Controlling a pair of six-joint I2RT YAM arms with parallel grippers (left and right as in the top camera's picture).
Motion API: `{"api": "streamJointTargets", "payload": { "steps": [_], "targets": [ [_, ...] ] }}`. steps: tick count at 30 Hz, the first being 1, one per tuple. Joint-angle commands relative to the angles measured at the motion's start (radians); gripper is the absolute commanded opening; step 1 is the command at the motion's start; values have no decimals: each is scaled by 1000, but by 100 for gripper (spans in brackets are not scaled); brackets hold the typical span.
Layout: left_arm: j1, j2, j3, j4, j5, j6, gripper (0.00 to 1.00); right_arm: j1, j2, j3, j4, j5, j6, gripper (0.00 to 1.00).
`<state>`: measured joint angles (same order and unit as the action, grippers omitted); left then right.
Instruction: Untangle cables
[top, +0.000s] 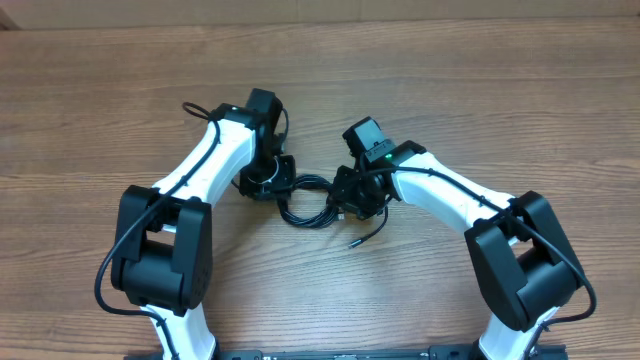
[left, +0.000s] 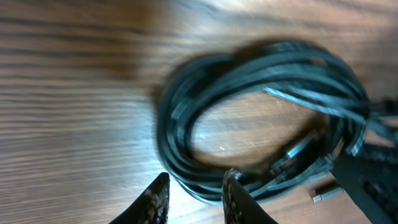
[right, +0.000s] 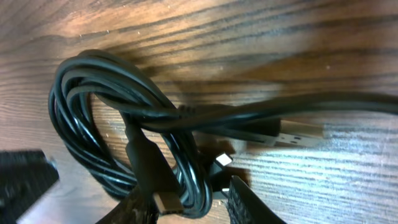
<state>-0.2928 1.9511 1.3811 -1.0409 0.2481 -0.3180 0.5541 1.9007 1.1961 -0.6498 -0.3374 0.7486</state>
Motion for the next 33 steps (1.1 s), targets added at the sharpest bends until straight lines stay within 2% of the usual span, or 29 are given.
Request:
{"api": "streamJointTargets", "payload": {
  "steps": [1,6,12,19,23,26,28,33],
  "targets": [
    [-19,-8,-13,-13,44,42,28,19,-34,-7,22,67,11,33],
    [-18,-8,-36,-9,-19,-56,22,34,-34,-7,40,87,11,26],
    [-28,-8,-59,-1,-21,-56,22,36,-34,-7,44,114,11,21],
    [-29,-8,-101,80,-23,-59,23,36,-30,-8,48,114,11,17],
    [-29,-8,-124,92,-14,-109,30,36,-25,-13,53,113,11,15],
    [-31,-8,-130,91,-3,-109,37,36,-25,-14,59,113,11,8],
    [-31,-8,-137,93,-15,-109,38,36,-25,-15,58,113,10,4],
    [-31,-8,-161,111,-47,-109,37,36,-25,-55,82,113,12,4]
  ]
}}
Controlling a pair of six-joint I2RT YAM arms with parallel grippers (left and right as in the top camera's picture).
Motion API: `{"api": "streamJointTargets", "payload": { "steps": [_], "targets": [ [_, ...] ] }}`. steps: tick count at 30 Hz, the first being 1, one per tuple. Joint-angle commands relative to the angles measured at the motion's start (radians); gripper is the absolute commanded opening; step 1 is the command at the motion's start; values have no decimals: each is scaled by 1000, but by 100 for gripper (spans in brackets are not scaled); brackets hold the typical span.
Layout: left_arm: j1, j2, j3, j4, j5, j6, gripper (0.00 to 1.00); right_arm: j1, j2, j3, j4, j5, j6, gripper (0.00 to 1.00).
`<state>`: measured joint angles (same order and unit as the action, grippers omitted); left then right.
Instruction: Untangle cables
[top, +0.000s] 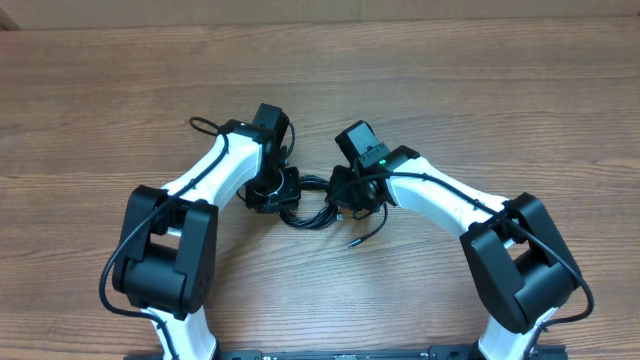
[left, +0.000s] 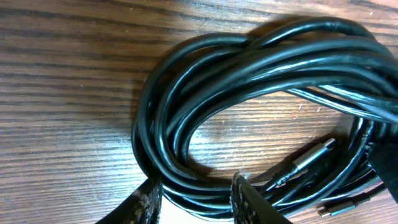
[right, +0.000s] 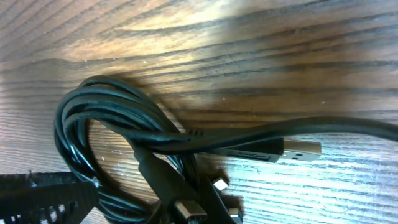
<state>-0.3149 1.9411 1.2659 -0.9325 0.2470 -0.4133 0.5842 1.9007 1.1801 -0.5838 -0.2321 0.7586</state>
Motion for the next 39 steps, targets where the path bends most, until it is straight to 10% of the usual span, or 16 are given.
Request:
{"api": "streamJointTargets", "payload": {
  "steps": [1,14,25,31,39],
  "targets": [
    [-9,2,-52,9,-46,-14,37,6,-25,-49,21,7,11,5],
    [-9,2,-66,66,-82,0,31,6,-25,-74,58,7,52,13],
    [26,2,66,-96,67,252,31,-27,-68,-26,-22,-132,-104,4],
    [51,2,108,-140,28,229,51,-53,-87,-14,-61,-166,-165,38],
    [31,2,54,-73,-21,148,45,-29,-87,-14,-45,-134,-161,37]
  ]
}}
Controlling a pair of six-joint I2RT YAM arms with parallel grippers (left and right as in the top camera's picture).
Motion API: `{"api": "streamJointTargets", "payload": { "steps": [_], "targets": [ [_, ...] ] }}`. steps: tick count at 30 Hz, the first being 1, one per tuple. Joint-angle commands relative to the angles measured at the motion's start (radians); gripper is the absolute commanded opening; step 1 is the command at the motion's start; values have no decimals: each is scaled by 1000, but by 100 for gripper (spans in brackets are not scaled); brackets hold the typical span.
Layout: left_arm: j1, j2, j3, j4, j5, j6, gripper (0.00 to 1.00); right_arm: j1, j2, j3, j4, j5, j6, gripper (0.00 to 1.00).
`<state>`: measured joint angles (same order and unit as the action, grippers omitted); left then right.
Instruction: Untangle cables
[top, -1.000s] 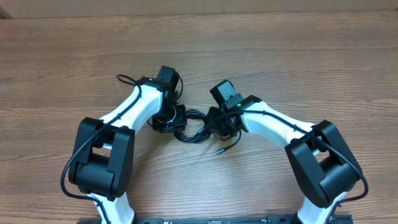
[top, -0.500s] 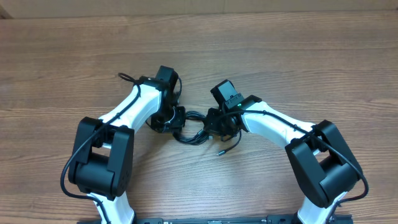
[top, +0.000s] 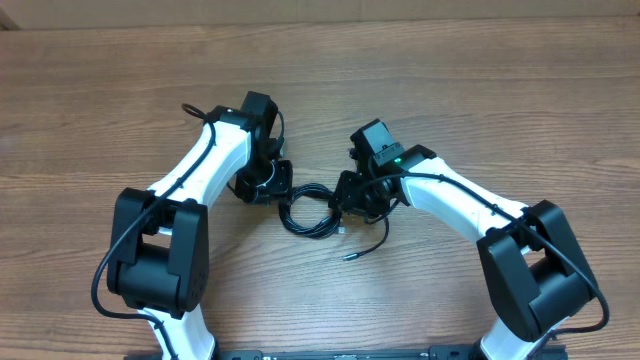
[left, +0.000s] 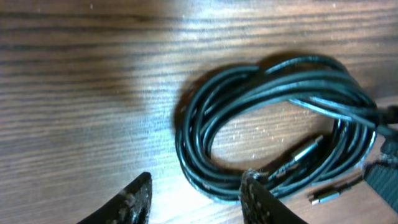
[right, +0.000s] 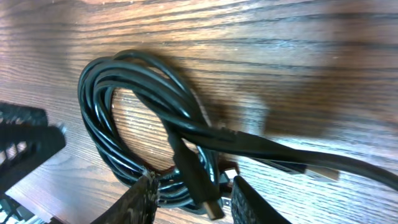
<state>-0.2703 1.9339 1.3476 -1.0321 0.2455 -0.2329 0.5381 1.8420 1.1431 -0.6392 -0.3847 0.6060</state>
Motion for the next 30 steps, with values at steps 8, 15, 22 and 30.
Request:
{"api": "streamJointTargets", "payload": {
  "steps": [8,15,22,30],
  "targets": [
    [-21,9,-119,114,-19,-64,43,17,-28,23,8,56,5,33],
    [-21,9,-167,177,-20,-58,22,13,-28,25,0,143,59,30],
    [-19,9,-167,203,16,74,4,-14,-64,51,-30,-50,-58,24],
    [-3,9,-153,230,10,72,40,8,-65,48,-55,-71,-52,36]
  ]
}}
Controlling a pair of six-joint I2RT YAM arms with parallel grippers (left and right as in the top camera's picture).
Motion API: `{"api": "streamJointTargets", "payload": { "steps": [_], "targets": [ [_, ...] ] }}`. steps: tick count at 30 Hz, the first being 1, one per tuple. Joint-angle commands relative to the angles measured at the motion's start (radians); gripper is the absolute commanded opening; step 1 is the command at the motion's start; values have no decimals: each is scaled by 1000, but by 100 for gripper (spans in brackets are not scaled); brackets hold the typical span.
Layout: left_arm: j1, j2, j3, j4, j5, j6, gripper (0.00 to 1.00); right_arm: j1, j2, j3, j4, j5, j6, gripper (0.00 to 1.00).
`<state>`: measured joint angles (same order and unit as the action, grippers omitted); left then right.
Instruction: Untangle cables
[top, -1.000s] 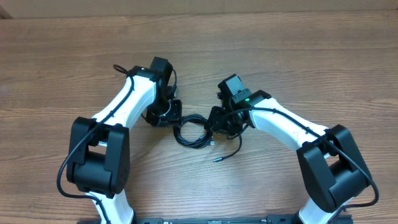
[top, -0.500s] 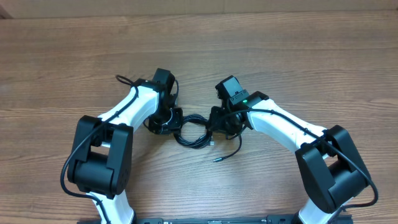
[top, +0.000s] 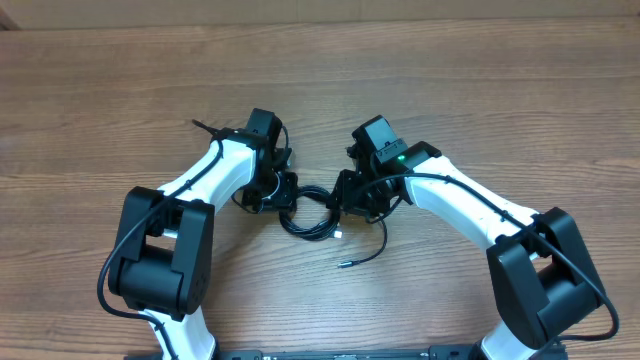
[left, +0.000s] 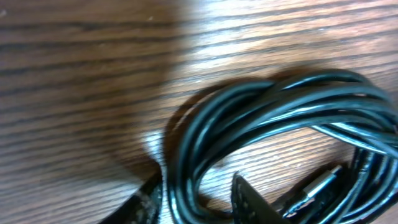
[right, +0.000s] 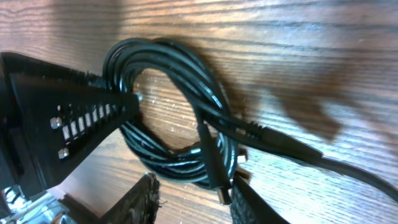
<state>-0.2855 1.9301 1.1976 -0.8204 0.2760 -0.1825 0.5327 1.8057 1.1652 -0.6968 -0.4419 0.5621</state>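
Note:
A coil of black cables (top: 312, 214) lies on the wooden table between my two grippers, with a thin loose end (top: 362, 258) trailing toward the front. My left gripper (top: 279, 193) is open at the coil's left edge. In the left wrist view the coil (left: 261, 106) runs down between that gripper's (left: 198, 200) fingers. My right gripper (top: 349, 201) is open at the coil's right edge. In the right wrist view the coil (right: 168, 93) and a metal plug (right: 222, 196) lie between that gripper's (right: 193, 200) fingers.
The left gripper's black finger (right: 68, 115) shows in the right wrist view, its tip at the coil's loop. Another metal plug (left: 317, 183) lies inside the coil. A thick cable (right: 311, 155) leads off to the right. Bare wooden table (top: 460, 90) surrounds the arms.
My left gripper stood a little left of the coil and now has the coil's left strands between its open fingers. The right gripper stays at the right edge, open.
First both grippers were open at opposite edges of the coil. Then the left one had the coil's strands between its fingers. Later it was off to the left, clear of the coil. Now it straddles the left edge again, and the coil is still bundled.

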Motion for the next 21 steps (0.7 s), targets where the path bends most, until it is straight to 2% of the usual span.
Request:
{"api": "streamJointTargets", "payload": {
  "steps": [1,6,14,21],
  "targets": [
    [14,13,5,22,-20,21,40,21,-29,26,2,12,10,36],
    [14,13,27,61,-21,22,40,69,-25,25,-2,167,131,36],
    [20,13,29,72,-96,22,39,120,-14,25,18,257,150,36],
    [58,13,73,24,65,57,34,120,-10,25,35,270,149,36]
  ]
}}
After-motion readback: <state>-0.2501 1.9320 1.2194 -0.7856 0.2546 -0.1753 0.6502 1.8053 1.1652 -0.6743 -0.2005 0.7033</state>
